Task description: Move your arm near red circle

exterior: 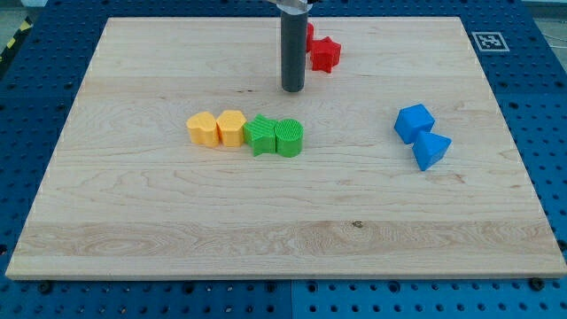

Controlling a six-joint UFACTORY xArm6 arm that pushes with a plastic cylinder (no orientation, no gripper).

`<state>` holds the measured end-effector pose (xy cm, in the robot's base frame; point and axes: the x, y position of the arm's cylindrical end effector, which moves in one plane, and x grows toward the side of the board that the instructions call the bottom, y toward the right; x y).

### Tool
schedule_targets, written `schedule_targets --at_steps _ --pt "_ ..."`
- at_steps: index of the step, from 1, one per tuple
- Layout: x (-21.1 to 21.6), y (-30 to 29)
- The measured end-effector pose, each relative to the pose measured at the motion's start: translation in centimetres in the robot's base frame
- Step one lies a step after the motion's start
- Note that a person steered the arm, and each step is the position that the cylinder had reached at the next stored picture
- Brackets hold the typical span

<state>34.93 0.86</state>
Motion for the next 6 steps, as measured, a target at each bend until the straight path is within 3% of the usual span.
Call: schedule_targets --at_steps 6 --pt "-1.45 -0.25"
